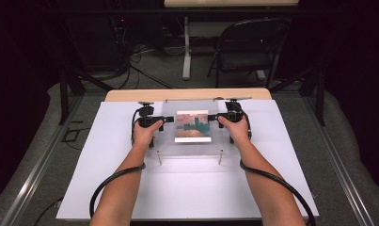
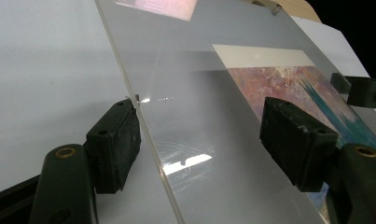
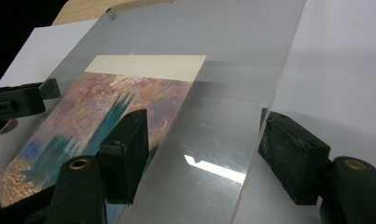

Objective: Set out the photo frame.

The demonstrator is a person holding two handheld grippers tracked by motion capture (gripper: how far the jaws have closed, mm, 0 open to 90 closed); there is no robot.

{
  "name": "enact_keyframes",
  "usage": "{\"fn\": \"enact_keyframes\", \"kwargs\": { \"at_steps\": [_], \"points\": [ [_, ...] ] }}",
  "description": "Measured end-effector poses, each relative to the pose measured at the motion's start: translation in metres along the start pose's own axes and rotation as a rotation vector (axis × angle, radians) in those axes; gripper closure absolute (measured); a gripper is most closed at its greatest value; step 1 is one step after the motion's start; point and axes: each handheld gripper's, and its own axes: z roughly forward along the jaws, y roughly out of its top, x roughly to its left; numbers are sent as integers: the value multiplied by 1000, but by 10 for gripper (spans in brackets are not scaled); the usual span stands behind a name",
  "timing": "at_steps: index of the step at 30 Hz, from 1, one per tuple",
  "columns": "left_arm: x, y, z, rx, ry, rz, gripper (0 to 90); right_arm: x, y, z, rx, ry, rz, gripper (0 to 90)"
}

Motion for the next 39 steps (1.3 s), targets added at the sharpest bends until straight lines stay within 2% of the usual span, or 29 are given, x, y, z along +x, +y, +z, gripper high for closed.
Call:
{"fn": "enact_keyframes", "kwargs": {
  "at_steps": [2,7,10,16,21,24,28,33,36,39],
  "points": [
    [1,0,0,8,-7,-16,306,0,0,0,-2,-2,-1,331],
    [-1,2,-1,21,0,-19,312,0,-1,-1,-12,-2,-9,336],
    [0,3,-3,22,0,-23,330,-1,-1,-2,-14,4,6,356],
    [1,1,-4,3,-16,-19,348,-3,-3,-5,-23,21,13,378],
    [0,3,-8,-13,-23,-11,364,-1,-3,-8,-44,20,-3,382],
    [-3,5,-14,-28,-26,-1,378,3,-2,-14,-58,16,-24,393],
    [-9,7,-24,-44,-28,36,392,11,-2,-22,-103,14,-41,407],
    [-17,8,-43,-90,-48,50,451,23,-2,-38,-150,9,-108,415],
    [-23,6,-57,-115,-62,80,478,31,-3,-51,-178,8,-151,432],
    [-30,4,-71,-141,-75,89,518,40,-4,-65,-196,10,-189,461]
  ]
}}
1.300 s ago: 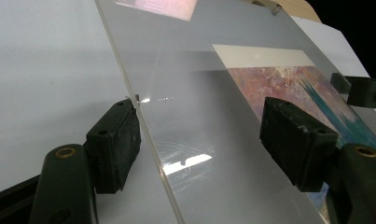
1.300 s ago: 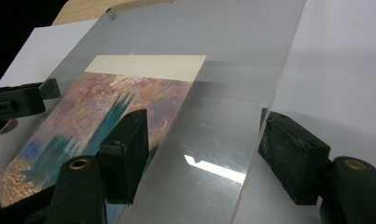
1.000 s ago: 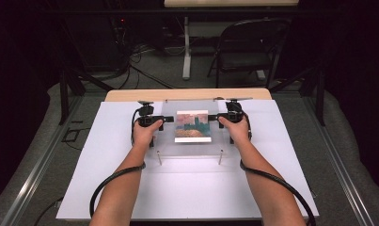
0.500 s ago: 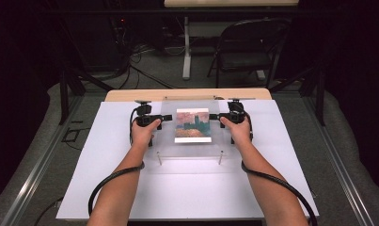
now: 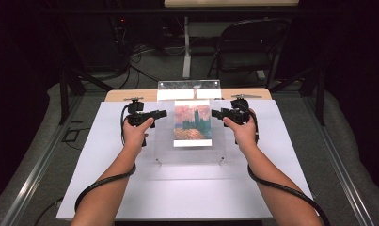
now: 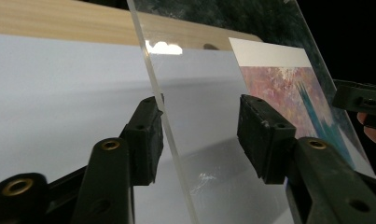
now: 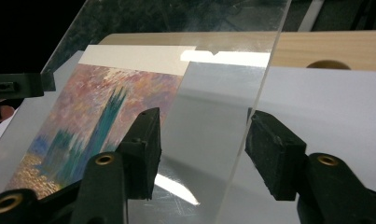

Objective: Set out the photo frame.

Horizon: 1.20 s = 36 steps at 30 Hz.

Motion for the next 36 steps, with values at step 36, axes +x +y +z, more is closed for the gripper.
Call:
{"fn": "enact_keyframes", "kwargs": {
  "at_steps": [36],
  "points": [
    [-74,-32,-101,-55,3,284,665,65,-17,-115,-66,3,-219,696]
  ]
}}
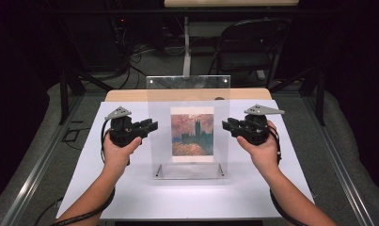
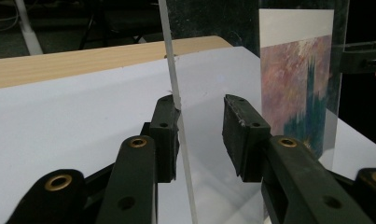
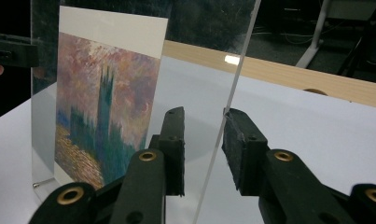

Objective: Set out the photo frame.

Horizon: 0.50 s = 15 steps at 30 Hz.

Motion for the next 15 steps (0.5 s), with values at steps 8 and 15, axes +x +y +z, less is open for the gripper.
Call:
{"fn": "enact_keyframes", "kwargs": {
  "at_steps": [8,15],
  "points": [
    [-16,-11,-17,-14,5,41,689,14,-10,-19,-20,-2,-21,730],
    [-26,-24,-30,-45,-2,76,696,22,-21,-34,-47,32,-7,748]
  ]
}}
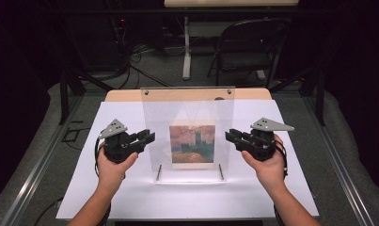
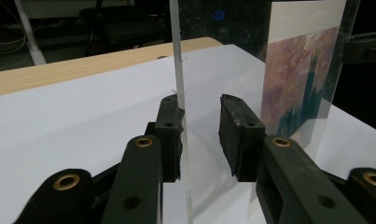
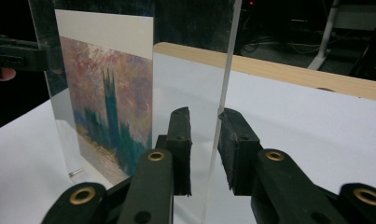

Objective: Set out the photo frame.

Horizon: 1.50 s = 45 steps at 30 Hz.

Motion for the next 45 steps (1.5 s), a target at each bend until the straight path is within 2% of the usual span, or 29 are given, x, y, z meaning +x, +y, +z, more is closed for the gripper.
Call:
{"fn": "enact_keyframes", "kwargs": {
  "at_steps": [4,7,9,14,23,34,36,41,45],
  "points": [
    [-7,-5,-6,-11,5,15,695,4,-6,-7,-11,20,18,751],
    [-8,-9,-10,-16,-15,3,695,7,-9,-11,-18,20,1,751],
    [-10,-12,-13,-18,-21,12,695,10,-12,-14,-21,21,-11,748],
    [-17,-17,-18,-36,-5,39,690,17,-17,-21,-39,16,-34,743],
    [-13,-16,-14,-37,-11,20,692,12,-17,-17,-41,27,-13,742],
    [-13,-12,-16,-10,-16,-7,672,12,-15,-18,-32,38,-17,731],
    [-12,-10,-19,-17,-9,-12,649,11,-14,-19,-16,45,-17,727],
    [-8,-6,-31,-14,-3,-18,577,8,-9,-27,-36,36,-29,646],
    [-5,-8,-40,-28,26,-11,500,6,-9,-35,-41,13,-44,559]
  ]
}}
